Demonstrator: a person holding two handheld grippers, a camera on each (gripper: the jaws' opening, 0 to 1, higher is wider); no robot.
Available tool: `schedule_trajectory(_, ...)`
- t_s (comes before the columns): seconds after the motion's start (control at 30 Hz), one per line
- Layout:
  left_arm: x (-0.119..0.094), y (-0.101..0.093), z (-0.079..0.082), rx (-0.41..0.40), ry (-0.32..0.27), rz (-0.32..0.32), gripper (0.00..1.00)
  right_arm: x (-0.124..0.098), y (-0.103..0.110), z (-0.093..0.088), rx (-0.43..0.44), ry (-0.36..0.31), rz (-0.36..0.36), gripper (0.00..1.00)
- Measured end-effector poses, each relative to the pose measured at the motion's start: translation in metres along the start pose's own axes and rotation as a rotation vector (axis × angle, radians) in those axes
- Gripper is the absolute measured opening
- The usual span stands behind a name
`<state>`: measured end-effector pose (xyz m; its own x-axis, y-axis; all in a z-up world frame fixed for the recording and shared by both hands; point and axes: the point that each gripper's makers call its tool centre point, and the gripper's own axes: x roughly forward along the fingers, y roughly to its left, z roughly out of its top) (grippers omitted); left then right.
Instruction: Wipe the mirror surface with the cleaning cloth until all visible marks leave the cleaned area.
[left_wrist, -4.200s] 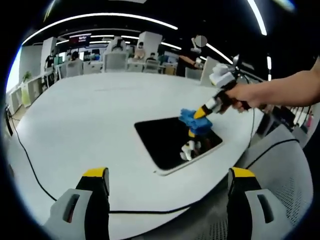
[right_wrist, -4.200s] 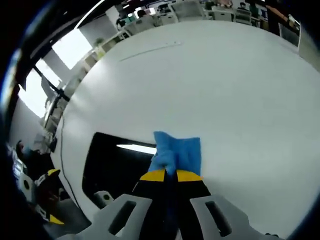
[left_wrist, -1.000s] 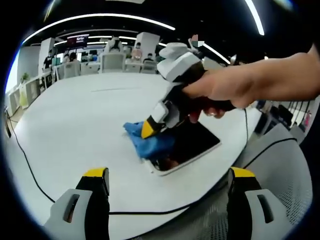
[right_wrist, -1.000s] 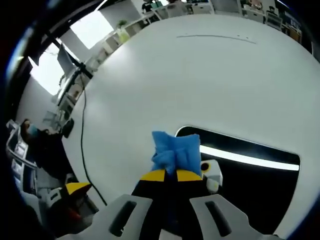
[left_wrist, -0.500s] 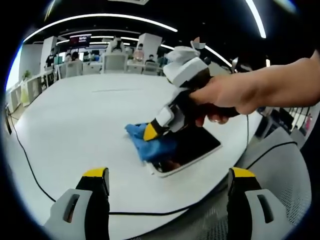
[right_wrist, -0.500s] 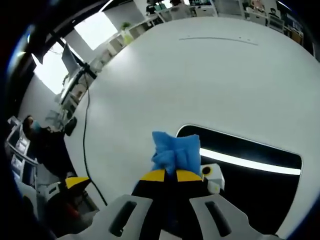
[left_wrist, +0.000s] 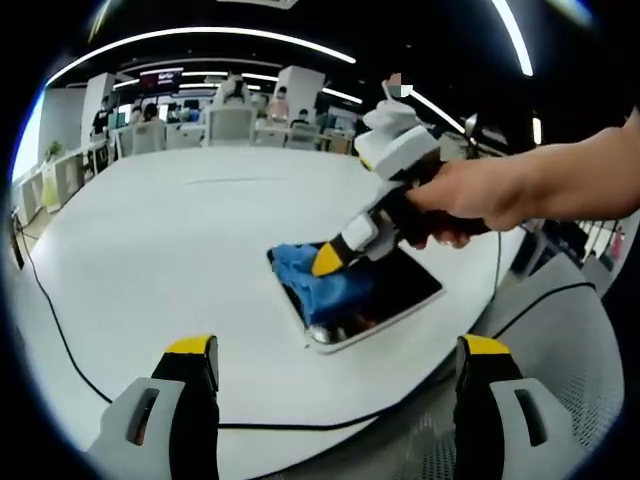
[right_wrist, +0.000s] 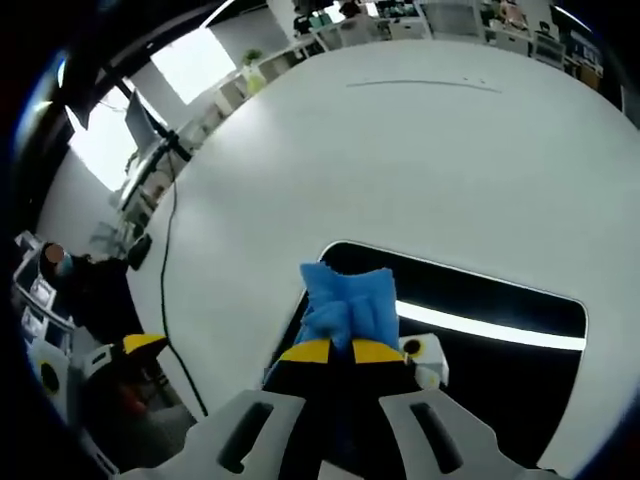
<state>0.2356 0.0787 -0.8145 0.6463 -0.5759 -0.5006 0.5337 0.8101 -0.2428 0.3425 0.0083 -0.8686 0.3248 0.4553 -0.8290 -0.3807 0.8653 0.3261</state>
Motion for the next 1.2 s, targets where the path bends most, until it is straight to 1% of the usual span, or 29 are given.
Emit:
schedule_trajectory(0.17,0.001,0.0,-0.001,0.005,0.011,0.0,0.99,-0.006,-0.01,-0.002,0.0,-0.001,0.0,0.0)
schedule_trajectory(0.43,0.001,0.0,-0.004,0.012,0.026,0.004,0.99,-0.018,-0.034,-0.008,0.021,-0.016,0.01,0.0)
schedule_trajectory(0.7,0.0,-0.001,-0.005,0.018,0.034,0.003,0.99,-0.029,-0.053,-0.017,0.015,-0.018,-0.017,0.0)
schedule_trajectory(0.8,0.0,-0.003,-0.003,0.043,0.024,-0.004,0.99,-0.035,-0.063,-0.019,0.04,-0.019,-0.031,0.0)
schedule_trajectory(0.97,0.0,-0.001,0.001,0.028,0.001,-0.001,0.99,-0.041,-0.076,-0.022,0.064,-0.002,-0.047,0.0)
schedule_trajectory(1.0,-0.001,-0.002,0.004,0.026,-0.017,-0.002,0.99,-0.043,-0.079,-0.023,0.066,0.001,-0.049,0.0)
schedule_trajectory(1.03,-0.001,-0.001,0.005,0.024,-0.021,0.001,0.99,-0.046,-0.082,-0.026,0.069,0.006,-0.061,0.0)
schedule_trajectory(1.13,-0.001,0.001,0.002,0.015,-0.006,0.015,0.99,-0.05,-0.09,-0.029,0.053,0.019,-0.075,0.0)
schedule_trajectory(1.2,-0.001,0.002,0.003,0.011,-0.011,0.02,0.99,-0.052,-0.095,-0.029,0.072,0.019,-0.067,0.0)
